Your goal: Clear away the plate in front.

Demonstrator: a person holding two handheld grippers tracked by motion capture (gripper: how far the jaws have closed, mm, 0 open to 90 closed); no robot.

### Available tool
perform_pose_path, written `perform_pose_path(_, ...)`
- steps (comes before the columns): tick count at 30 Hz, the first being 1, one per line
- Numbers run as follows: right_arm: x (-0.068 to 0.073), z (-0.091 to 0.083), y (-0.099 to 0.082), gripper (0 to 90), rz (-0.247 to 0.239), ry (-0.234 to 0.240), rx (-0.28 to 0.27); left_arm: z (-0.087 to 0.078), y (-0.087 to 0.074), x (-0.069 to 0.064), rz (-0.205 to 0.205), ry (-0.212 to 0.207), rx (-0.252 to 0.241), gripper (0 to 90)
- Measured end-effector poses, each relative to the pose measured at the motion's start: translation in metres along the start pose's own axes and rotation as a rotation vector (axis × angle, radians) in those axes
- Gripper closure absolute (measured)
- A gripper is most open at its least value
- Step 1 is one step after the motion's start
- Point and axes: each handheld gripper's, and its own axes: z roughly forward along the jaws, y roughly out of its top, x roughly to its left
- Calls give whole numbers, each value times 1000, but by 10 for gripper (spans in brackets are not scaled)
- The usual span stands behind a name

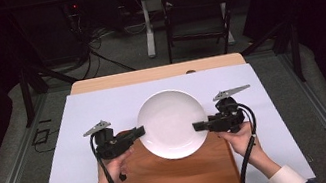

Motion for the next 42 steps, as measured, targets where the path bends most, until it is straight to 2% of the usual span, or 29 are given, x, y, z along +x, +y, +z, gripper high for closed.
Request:
perform_pose_path(13,12,2,-9,783,-8,10,26,-8,-8,0,22,10,28,800)
perform_pose_path(18,15,3,-11,788,-3,24,33,-13,-12,0,13,6,34,800)
perform_pose_path(23,17,6,-14,795,18,43,52,-16,-19,1,-11,9,56,800)
perform_pose_path(29,18,9,-17,803,41,66,65,-22,-27,2,-12,18,92,800)
perform_pose_path(39,20,13,-26,807,87,87,102,-25,-34,2,-10,18,117,799)
perform_pose_path(42,20,15,-29,807,104,92,116,-26,-38,3,-24,16,138,801)
